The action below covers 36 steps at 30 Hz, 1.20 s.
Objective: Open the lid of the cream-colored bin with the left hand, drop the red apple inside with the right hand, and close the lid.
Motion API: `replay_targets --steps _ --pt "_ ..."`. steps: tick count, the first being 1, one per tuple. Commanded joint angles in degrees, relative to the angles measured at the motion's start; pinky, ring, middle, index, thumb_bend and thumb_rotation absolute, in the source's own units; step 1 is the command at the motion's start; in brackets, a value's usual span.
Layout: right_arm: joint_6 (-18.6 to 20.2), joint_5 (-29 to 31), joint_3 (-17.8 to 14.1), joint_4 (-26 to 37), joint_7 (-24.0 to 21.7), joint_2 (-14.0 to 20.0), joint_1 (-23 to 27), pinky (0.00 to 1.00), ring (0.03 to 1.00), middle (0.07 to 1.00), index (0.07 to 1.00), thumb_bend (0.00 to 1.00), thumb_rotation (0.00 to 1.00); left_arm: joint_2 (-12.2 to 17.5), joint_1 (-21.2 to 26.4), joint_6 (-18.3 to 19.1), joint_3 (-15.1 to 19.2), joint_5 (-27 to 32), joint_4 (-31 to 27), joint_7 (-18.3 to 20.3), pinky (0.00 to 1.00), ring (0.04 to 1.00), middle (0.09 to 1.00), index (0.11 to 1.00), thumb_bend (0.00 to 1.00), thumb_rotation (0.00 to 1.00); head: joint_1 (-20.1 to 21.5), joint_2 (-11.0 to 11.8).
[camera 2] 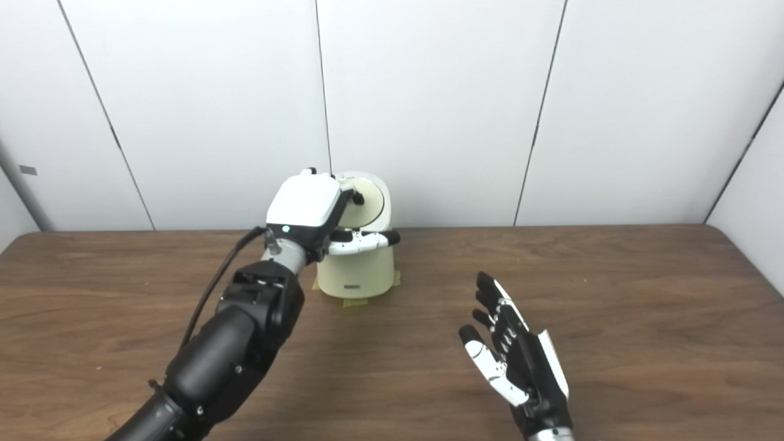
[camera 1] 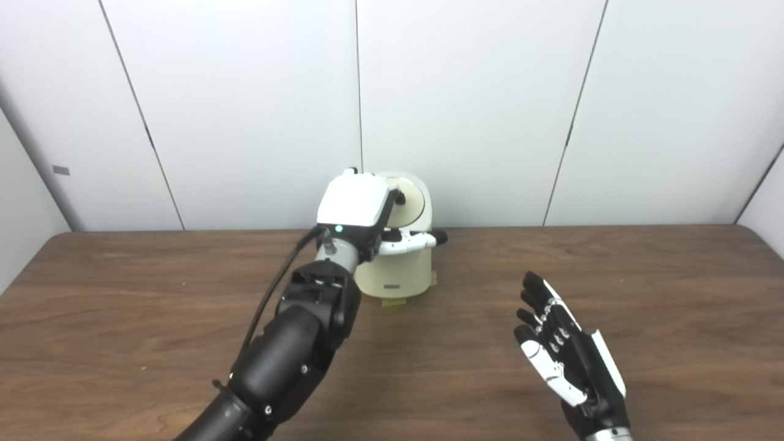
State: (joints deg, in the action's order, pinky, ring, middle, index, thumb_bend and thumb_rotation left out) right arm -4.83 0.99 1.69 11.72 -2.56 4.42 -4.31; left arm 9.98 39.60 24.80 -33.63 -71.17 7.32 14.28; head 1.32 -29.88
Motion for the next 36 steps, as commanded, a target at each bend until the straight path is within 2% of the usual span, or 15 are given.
replay_targets --steps 1,4,7,12,15,18,24,26,28,30,36 --pt "-2.2 0.3 -0.3 1.4 -0.3 -0.1 1.3 0.89 0.946 0.952 0.924 0.17 0.49 1.2 0.3 -0.6 -2.8 -5.2 3.5 0.1 1.00 0.910 0.794 0.771 0.74 0.96 0.2 -0.1" --pt "-2.5 0.2 -0.2 1.2 -0.2 -0.2 1.4 0.89 0.940 0.948 0.915 0.18 0.52 1.2 -0.6 -1.7 -4.7 -7.8 7.9 -2.3 1.00 0.902 0.799 0.769 0.75 0.92 0.2 0.0" --pt "-2.5 0.2 -0.2 1.0 -0.1 -0.3 1.4 0.89 0.938 0.948 0.916 0.19 0.52 1.2 -1.4 -2.8 -5.2 -8.0 10.7 -3.6 1.00 0.882 0.792 0.771 0.74 0.94 0.3 0.0" --pt "-2.7 0.5 -0.3 0.9 -0.1 -0.4 1.5 0.90 0.944 0.954 0.920 0.19 0.52 1.1 -2.0 -3.1 -5.3 -8.2 11.5 -2.9 1.00 0.873 0.789 0.772 0.75 0.95 0.3 0.0" --pt "-2.7 -0.4 -0.3 1.0 0.3 -0.5 1.4 0.88 0.932 0.943 0.912 0.20 0.52 1.1 -2.3 -3.5 -4.9 -7.7 11.5 -4.3 1.00 0.870 0.787 0.771 0.75 0.96 0.2 -0.1" --pt "-2.4 -0.1 -0.4 1.2 0.3 -0.6 1.3 0.88 0.935 0.944 0.913 0.20 0.52 1.0 -3.0 -4.8 -3.9 -6.4 10.9 -8.8 1.00 0.849 0.775 0.760 0.72 0.97 0.2 -0.2" --pt "-1.9 0.1 -0.6 1.4 0.5 -1.0 1.3 0.88 0.939 0.943 0.912 0.18 0.48 0.4 -4.5 -9.3 -1.4 -3.1 9.9 -22.9 1.00 0.764 0.667 0.660 0.67 0.92 0.1 -0.2" --pt "-2.2 0.2 -0.7 1.1 0.4 -0.9 1.4 0.88 0.941 0.946 0.916 0.19 0.47 0.1 -4.9 -10.6 -0.8 -1.9 9.1 -25.1 1.00 0.754 0.693 0.718 0.64 0.88 0.1 -0.1" --pt "-2.2 -0.1 -0.7 0.9 0.4 -0.9 1.4 0.89 0.942 0.949 0.921 0.20 0.49 -0.4 -5.4 -11.3 -0.4 -0.5 7.6 -24.7 1.00 0.852 0.854 0.877 0.63 0.87 0.1 -0.1" --pt "-2.3 -0.1 -0.6 0.9 0.3 -0.8 1.3 0.89 0.944 0.952 0.926 0.21 0.51 -1.0 -5.9 -11.5 0.1 0.5 6.6 -23.8 1.00 0.959 0.962 0.968 0.64 0.85 0.1 -0.1" --pt "-1.8 0.0 -0.7 0.8 0.4 -1.0 1.4 0.90 0.944 0.953 0.926 0.23 0.53 -2.0 -6.2 -10.4 0.6 0.7 6.2 -23.4 1.00 1.000 1.000 1.000 0.64 0.83 0.2 0.2"
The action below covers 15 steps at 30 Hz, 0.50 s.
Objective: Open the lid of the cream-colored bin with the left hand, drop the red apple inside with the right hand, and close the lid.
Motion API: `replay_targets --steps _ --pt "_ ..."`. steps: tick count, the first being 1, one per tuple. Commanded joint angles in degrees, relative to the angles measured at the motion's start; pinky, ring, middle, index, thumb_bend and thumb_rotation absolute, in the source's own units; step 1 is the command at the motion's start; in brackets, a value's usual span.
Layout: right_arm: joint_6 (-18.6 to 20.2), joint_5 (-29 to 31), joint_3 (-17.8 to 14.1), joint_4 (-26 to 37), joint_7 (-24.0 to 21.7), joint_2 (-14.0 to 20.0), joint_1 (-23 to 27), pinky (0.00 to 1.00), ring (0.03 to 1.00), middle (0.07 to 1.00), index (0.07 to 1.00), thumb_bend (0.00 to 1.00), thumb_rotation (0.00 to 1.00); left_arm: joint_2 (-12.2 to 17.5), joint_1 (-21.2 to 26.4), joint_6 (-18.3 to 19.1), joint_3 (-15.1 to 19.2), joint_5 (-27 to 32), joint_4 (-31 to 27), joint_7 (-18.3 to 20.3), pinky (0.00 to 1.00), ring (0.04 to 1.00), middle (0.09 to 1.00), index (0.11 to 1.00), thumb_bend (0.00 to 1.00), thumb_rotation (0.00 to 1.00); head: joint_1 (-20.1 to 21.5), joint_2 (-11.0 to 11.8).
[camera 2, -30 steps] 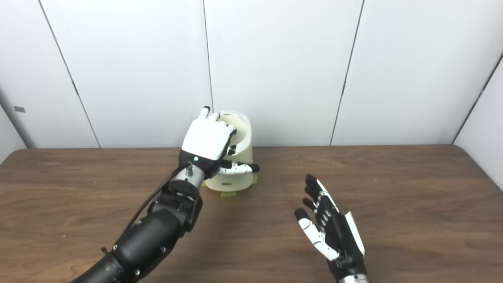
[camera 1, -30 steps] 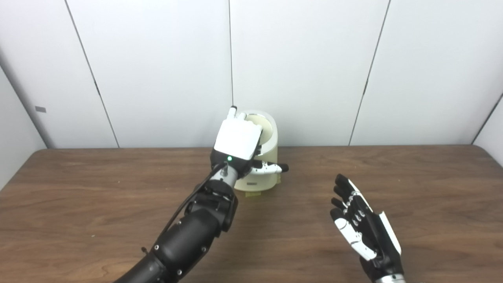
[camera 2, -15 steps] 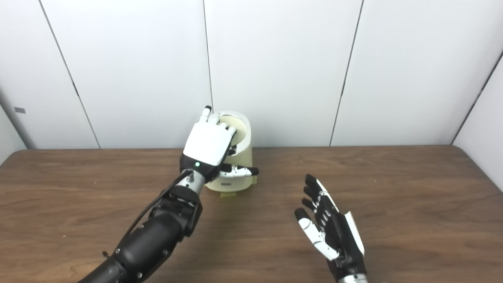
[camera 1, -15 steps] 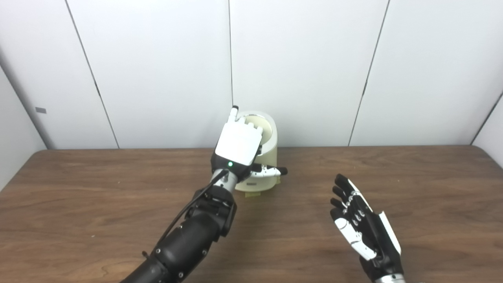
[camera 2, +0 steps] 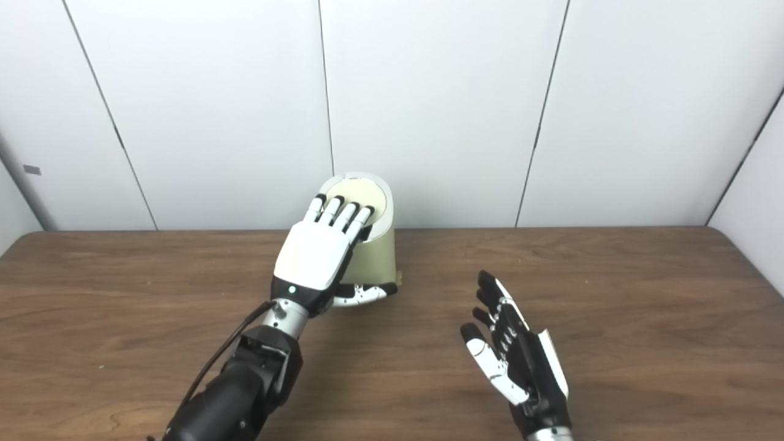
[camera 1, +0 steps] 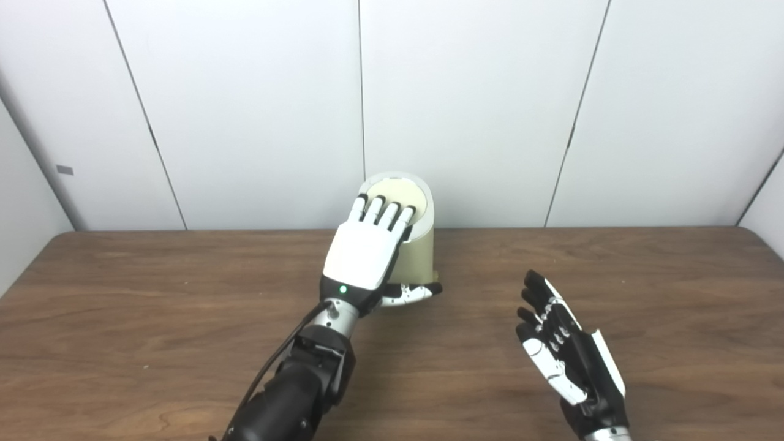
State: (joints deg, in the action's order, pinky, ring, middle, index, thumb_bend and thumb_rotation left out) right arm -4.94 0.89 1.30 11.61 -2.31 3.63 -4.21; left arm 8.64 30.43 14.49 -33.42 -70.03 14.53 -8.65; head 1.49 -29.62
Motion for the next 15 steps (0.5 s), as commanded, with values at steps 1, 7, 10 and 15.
replay_targets --steps 1,7,10,15 --pt "-1.7 -0.1 -0.3 0.9 0.1 -0.2 1.4 0.89 0.943 0.952 0.926 0.23 0.54 -0.7 2.9 0.2 0.5 -0.5 -1.1 -0.3 1.00 1.000 1.000 1.000 0.64 0.83 0.0 -0.1" --pt "-1.4 -0.2 -0.3 1.0 -0.1 0.0 1.3 0.91 0.945 0.954 0.926 0.21 0.53 -1.0 2.1 1.5 1.9 -0.3 -2.7 -0.4 1.00 1.000 1.000 1.000 0.62 0.83 0.0 -0.2" --pt "-0.9 -0.1 -0.2 1.3 -0.1 -0.1 1.1 0.92 0.949 0.957 0.930 0.19 0.50 -1.0 0.9 1.2 3.6 0.9 -5.9 -0.5 1.00 1.000 1.000 1.000 0.58 0.92 0.0 -0.2" --pt "-1.0 0.2 -0.5 1.2 0.0 -0.1 1.2 0.91 0.943 0.956 0.931 0.21 0.51 -2.8 -4.6 -1.3 10.2 8.8 -16.6 -3.5 1.00 1.000 1.000 1.000 0.53 1.00 0.0 -0.2"
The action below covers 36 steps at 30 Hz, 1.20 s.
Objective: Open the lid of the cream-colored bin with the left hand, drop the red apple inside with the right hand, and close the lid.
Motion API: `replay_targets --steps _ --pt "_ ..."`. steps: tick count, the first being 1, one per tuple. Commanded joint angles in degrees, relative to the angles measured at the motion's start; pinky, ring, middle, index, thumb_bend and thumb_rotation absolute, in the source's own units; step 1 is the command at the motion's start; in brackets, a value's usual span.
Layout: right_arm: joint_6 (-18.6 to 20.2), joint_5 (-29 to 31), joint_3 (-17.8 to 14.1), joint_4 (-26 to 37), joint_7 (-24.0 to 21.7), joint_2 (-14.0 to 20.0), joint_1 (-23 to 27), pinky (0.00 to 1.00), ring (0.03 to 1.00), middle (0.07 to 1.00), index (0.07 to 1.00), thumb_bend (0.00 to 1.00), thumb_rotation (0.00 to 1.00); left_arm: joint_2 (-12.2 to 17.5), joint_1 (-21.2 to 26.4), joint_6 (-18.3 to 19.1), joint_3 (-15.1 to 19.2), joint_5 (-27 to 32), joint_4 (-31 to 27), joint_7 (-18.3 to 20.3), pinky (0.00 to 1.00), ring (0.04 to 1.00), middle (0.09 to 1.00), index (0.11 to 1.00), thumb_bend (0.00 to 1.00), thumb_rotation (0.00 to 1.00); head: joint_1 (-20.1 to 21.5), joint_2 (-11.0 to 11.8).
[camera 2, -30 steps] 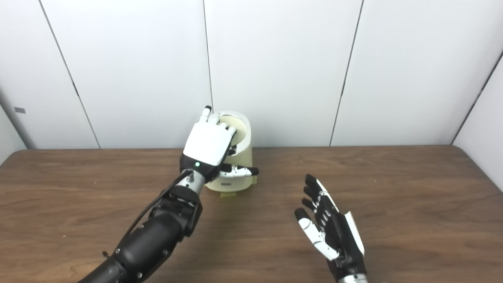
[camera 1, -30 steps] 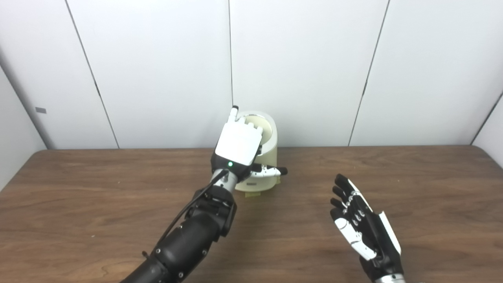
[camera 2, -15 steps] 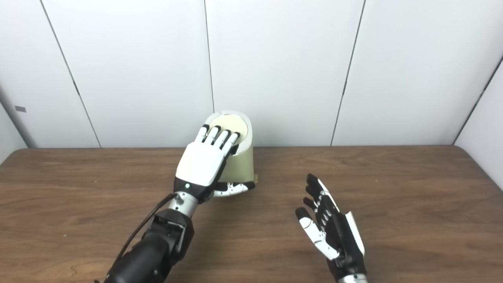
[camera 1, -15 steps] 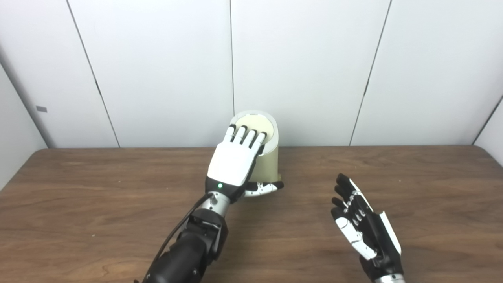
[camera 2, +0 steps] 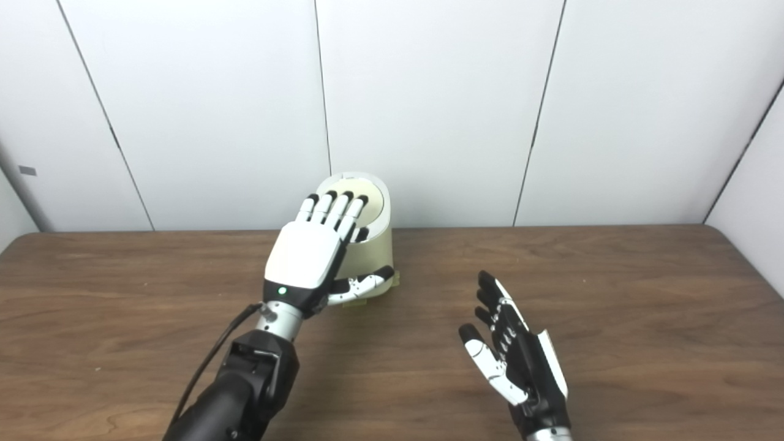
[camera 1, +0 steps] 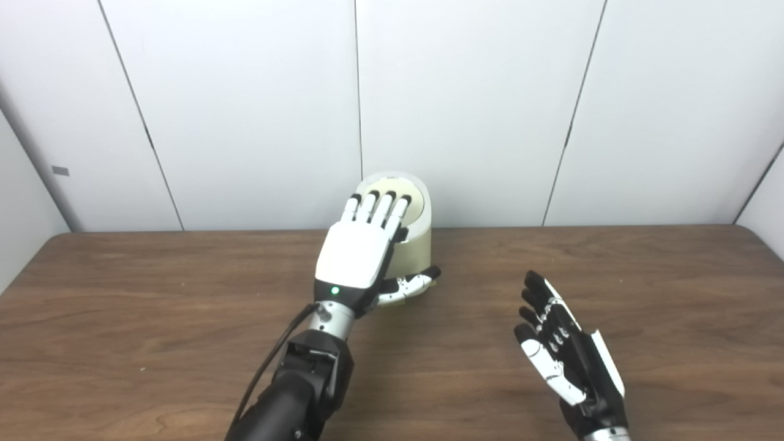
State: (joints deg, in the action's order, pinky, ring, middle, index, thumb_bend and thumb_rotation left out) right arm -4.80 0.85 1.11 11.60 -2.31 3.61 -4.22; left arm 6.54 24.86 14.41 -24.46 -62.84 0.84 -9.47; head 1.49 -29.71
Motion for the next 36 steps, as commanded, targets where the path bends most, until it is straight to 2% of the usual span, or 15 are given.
replay_targets --steps 1,5,8,12,14,18,21,24,27,30,32,35,36 --pt "-1.0 0.6 -0.4 1.2 0.0 -0.2 1.3 0.91 0.942 0.955 0.930 0.22 0.51 -1.0 -0.2 -2.2 2.5 3.3 -4.8 -3.7 1.00 1.000 1.000 1.000 0.50 1.00 0.0 0.1" --pt "-0.9 0.2 -0.5 1.2 0.2 -0.2 1.3 0.90 0.940 0.954 0.928 0.21 0.52 -1.5 -4.8 -8.7 7.5 11.4 -10.8 -8.2 1.00 1.000 1.000 1.000 0.42 1.00 -0.2 0.1" --pt "-0.2 0.6 -0.7 1.6 0.2 -0.3 1.2 0.89 0.940 0.953 0.926 0.20 0.52 -2.3 -8.3 -15.7 11.8 23.3 -14.2 -9.0 1.00 1.000 1.000 1.000 0.39 1.00 -0.2 0.1" --pt "0.3 0.4 -0.9 2.0 0.4 -0.4 1.3 0.90 0.943 0.956 0.934 0.20 0.54 -2.0 -13.0 -21.3 16.3 37.2 -16.7 -5.6 0.97 0.993 0.995 0.990 0.37 1.00 -0.4 0.2" --pt "-0.1 0.5 -1.3 2.1 0.8 -0.6 1.4 0.89 0.933 0.945 0.924 0.22 0.61 -0.9 -15.5 -23.0 17.8 42.1 -17.1 -3.4 0.92 0.968 0.979 0.971 0.32 1.00 -0.4 0.1" --pt "-2.4 -1.1 -2.3 1.7 2.5 -1.4 1.8 0.80 0.883 0.901 0.883 0.24 0.62 0.3 -18.9 -25.5 19.8 49.2 -16.8 -0.1 0.89 0.948 0.960 0.948 0.27 1.00 -0.5 0.2" --pt "-3.5 -3.0 -3.2 1.3 4.6 -2.0 2.4 0.75 0.842 0.858 0.831 0.20 0.53 0.8 -21.5 -27.8 21.1 53.4 -15.9 1.4 0.85 0.919 0.925 0.906 0.23 0.94 -0.2 0.2" --pt "-2.6 -5.0 -3.8 1.6 6.1 -2.3 2.8 0.70 0.804 0.816 0.785 0.19 0.35 1.3 -23.7 -29.2 22.4 56.3 -15.1 2.7 0.83 0.891 0.895 0.873 0.23 0.84 -0.3 0.2" --pt "-1.9 -5.4 -4.4 1.7 6.9 -2.6 3.3 0.66 0.772 0.786 0.754 0.18 0.16 2.0 -25.6 -29.5 23.7 57.7 -14.5 4.0 0.84 0.882 0.890 0.870 0.23 0.81 -0.5 0.3" --pt "-2.1 -4.1 -5.2 0.8 7.4 -2.8 3.9 0.63 0.748 0.764 0.734 0.19 0.10 2.9 -27.6 -29.7 24.5 58.6 -13.7 5.7 0.85 0.890 0.897 0.877 0.25 0.84 0.1 0.6" --pt "-1.8 -2.9 -5.9 0.0 7.6 -3.0 4.3 0.64 0.738 0.747 0.714 0.22 0.12 2.8 -28.5 -30.5 24.9 58.9 -12.4 6.1 0.85 0.886 0.895 0.873 0.25 0.80 -0.2 0.7" --pt "-2.1 -2.8 -6.5 -1.5 8.2 -3.3 4.5 0.62 0.715 0.721 0.690 0.24 0.12 2.1 -28.4 -31.7 25.2 57.5 -9.8 5.5 0.83 0.868 0.877 0.859 0.25 0.69 -0.6 1.3" --pt "-1.9 -2.9 -6.5 -1.7 8.2 -3.3 4.5 0.62 0.710 0.718 0.688 0.25 0.13 2.0 -28.2 -32.2 25.3 56.5 -9.3 5.3 0.80 0.855 0.865 0.847 0.23 0.57 -0.6 1.3"
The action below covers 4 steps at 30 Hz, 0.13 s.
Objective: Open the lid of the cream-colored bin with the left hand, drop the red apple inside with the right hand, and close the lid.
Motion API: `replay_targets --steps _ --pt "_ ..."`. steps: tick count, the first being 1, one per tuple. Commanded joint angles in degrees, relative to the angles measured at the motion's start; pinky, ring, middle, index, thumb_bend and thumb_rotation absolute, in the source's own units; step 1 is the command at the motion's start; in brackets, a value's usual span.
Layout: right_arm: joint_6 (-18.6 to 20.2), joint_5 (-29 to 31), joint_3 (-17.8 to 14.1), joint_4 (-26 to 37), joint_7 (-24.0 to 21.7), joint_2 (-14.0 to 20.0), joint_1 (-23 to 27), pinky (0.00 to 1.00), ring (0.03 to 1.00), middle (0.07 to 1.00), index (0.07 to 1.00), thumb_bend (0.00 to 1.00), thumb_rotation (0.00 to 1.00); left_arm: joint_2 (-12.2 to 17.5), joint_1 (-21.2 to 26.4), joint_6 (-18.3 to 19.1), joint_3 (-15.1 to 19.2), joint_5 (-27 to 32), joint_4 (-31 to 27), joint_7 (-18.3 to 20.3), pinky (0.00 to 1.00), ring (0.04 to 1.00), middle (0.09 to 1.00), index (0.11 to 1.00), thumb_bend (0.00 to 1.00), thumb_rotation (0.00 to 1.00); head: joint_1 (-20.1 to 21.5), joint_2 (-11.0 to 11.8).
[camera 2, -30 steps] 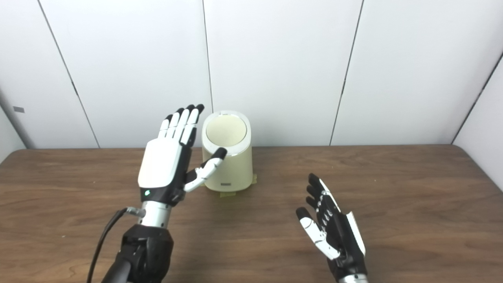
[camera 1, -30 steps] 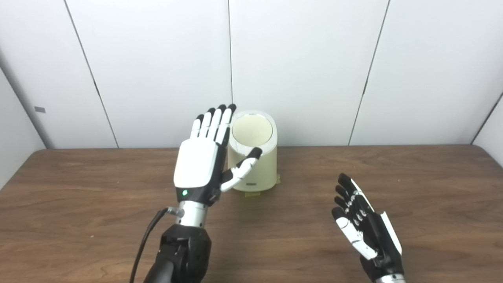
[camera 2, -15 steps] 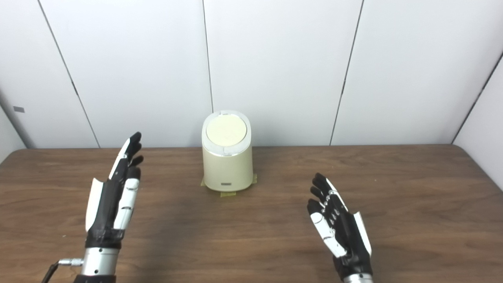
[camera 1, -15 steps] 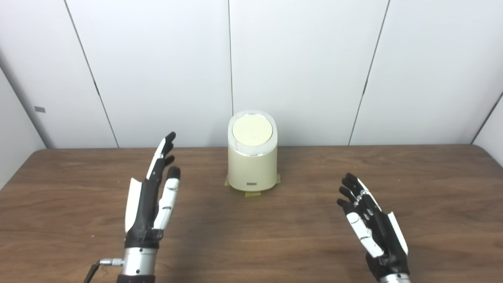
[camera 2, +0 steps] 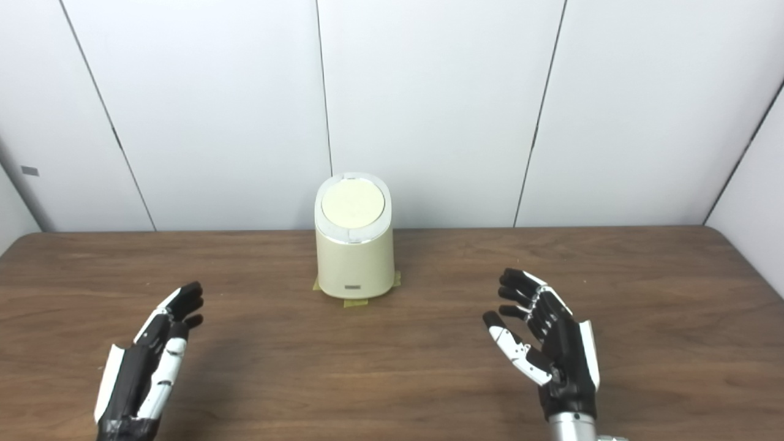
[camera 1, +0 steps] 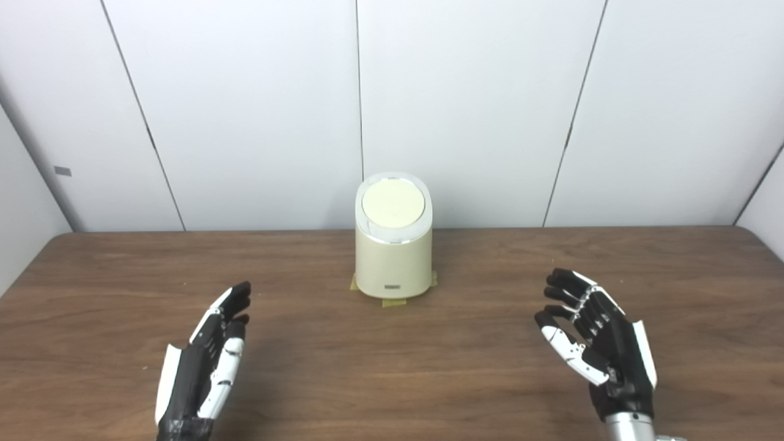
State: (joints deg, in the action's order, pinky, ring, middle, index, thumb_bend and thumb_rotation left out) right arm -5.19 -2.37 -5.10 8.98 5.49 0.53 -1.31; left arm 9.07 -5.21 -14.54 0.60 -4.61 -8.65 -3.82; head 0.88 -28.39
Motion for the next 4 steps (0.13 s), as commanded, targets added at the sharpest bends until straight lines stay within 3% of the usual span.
replay_targets --steps 1,4 --pt "-0.9 0.2 -0.1 0.8 0.2 -0.1 1.6 0.62 0.708 0.717 0.687 0.25 0.13 -0.5 2.1 -3.9 0.2 -2.8 1.4 -0.7 0.79 0.850 0.861 0.843 0.22 0.53 0.0 0.0" --pt "0.2 -0.6 0.2 0.3 0.0 0.2 1.7 0.60 0.703 0.715 0.690 0.25 0.08 -1.0 2.8 -4.4 0.4 -3.1 3.8 -1.3 0.74 0.827 0.842 0.813 0.23 0.38 0.7 0.1"
